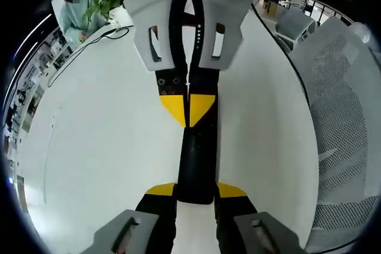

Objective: Press the specified remote control buttons in sequence, fully releasing each button before pressing the next.

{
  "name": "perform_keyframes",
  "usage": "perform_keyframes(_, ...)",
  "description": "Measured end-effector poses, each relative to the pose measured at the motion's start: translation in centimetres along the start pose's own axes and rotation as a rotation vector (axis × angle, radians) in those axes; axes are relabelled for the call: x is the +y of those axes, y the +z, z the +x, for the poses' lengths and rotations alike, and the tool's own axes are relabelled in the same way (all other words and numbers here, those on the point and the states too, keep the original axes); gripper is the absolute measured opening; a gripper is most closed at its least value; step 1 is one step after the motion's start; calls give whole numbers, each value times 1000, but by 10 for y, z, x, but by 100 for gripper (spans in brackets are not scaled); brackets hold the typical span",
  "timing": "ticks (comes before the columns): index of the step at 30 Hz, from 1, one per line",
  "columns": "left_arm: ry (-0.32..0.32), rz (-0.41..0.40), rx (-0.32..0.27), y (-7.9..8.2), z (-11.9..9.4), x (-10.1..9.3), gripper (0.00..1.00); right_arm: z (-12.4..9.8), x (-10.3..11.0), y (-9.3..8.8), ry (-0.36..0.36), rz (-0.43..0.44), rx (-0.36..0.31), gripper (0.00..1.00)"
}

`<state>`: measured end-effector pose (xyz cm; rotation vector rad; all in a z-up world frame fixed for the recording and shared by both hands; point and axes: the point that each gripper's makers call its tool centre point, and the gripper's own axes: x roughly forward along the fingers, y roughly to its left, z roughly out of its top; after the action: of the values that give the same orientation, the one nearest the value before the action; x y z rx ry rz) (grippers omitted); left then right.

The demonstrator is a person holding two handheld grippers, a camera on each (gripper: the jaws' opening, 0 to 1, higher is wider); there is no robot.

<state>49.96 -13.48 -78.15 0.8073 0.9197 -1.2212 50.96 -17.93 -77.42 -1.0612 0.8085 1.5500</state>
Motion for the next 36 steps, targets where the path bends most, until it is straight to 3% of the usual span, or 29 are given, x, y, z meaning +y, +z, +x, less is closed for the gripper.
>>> perform_keyframes(18,0,-1,-7,0,0,0,23,-3,-1,1,-18,-15,-24,0)
perform_keyframes(36,2,5,-6,1,-1,-2,23,-25,-1,11,-45,-27,-47,0)
